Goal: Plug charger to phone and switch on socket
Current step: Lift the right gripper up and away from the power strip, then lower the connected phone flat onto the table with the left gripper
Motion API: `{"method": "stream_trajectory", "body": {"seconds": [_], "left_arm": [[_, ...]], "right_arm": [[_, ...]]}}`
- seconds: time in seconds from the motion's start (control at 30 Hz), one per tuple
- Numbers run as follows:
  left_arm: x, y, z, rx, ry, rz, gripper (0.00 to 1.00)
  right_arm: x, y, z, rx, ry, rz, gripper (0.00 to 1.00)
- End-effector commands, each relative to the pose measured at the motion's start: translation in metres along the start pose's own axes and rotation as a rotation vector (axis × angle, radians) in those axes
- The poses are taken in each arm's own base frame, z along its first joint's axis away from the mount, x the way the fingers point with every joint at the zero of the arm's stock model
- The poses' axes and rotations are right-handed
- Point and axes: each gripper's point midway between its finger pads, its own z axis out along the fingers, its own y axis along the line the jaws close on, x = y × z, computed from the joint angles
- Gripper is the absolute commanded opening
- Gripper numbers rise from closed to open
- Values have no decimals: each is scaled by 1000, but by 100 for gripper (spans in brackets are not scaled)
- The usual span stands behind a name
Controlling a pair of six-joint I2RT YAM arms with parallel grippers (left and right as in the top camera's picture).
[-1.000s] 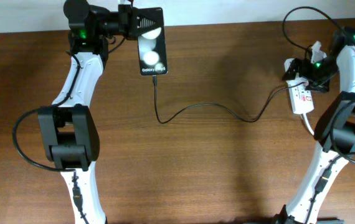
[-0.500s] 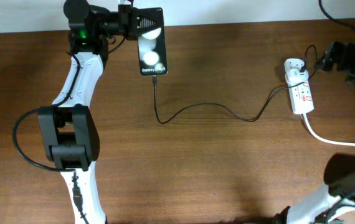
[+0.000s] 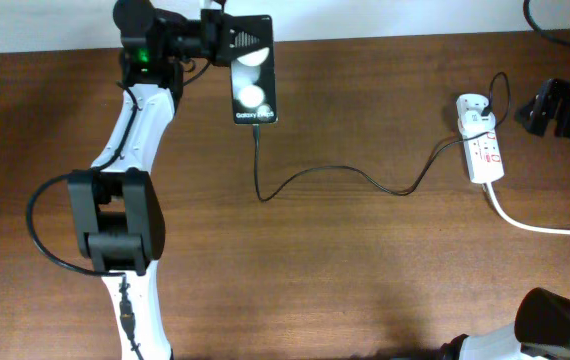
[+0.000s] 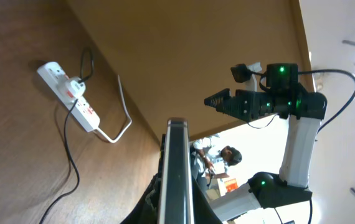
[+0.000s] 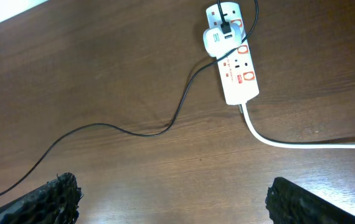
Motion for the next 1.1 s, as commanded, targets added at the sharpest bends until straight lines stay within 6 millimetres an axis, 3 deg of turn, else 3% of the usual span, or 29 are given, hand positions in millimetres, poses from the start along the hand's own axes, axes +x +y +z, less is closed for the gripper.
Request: {"method": "stream_trajectory", "body": {"seconds": [0.0, 0.1, 0.27, 0.57, 0.7, 0.87, 1.07], "left_arm": [[2, -10, 19, 18, 23, 56, 0], [-4, -5, 20, 13, -16, 40, 0], [-6, 64, 17, -140, -147, -68, 0], [25, 138, 3, -473, -159, -85, 0], [36, 161, 18, -579, -143, -102, 0], [72, 215, 46, -591, -67, -194, 0], [74, 235, 41, -652, -84, -191, 0]], "right_arm": [[0, 4, -3, -7, -8, -8, 99], [0, 4, -3, -7, -7, -8, 99], [0, 3, -2, -7, -5, -8, 99], [1, 2, 1, -8, 3, -5, 99], [1, 0, 7, -10, 24, 2, 99], [1, 0, 9, -10, 30, 4, 99], [1, 0, 9, -10, 30, 4, 99]]}}
